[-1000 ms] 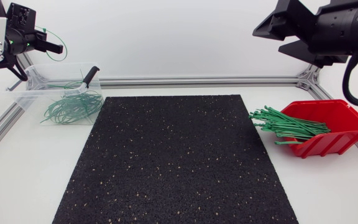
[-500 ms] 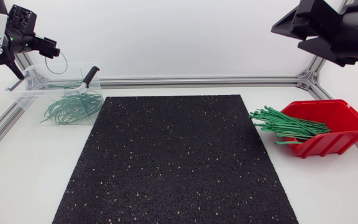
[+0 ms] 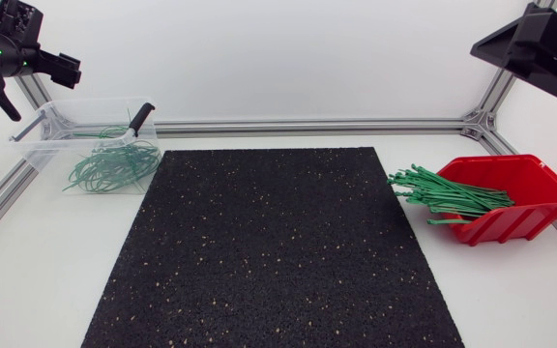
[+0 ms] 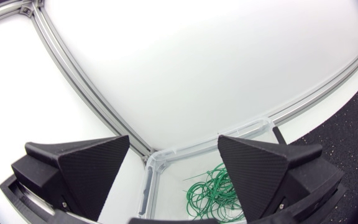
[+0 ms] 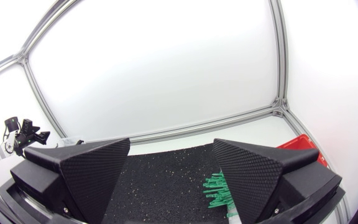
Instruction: Take a green cable tie from the red box, thread the tail through the head to close it, then place it in the transparent bin on the left.
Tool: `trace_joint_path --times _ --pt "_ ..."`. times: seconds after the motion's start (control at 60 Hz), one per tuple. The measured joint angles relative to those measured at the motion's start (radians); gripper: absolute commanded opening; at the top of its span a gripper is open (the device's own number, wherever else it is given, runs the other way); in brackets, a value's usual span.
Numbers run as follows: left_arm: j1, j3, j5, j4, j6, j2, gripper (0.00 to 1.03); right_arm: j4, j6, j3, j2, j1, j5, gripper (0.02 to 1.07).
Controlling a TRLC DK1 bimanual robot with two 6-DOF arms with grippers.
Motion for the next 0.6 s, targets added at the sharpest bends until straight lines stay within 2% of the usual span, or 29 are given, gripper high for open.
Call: trace_joint_path --times 0.15,0.35,0.6 --pt "-0.008 -0.008 0.002 -0.046 -0.001 -0.077 1.0 0.002 -0.027 -0.014 -0.033 -0.029 0.0 1.0" --pt "-0.015 -0.008 0.016 -0.181 -0.074 -0.119 1.0 0.014 -0.057 -0.05 -0.085 -0.053 0.013 1.0" --pt "-0.035 -0.074 0.026 -0.206 -0.138 -0.257 1.0 0.064 -0.108 -0.1 -0.123 -0.1 0.023 1.0"
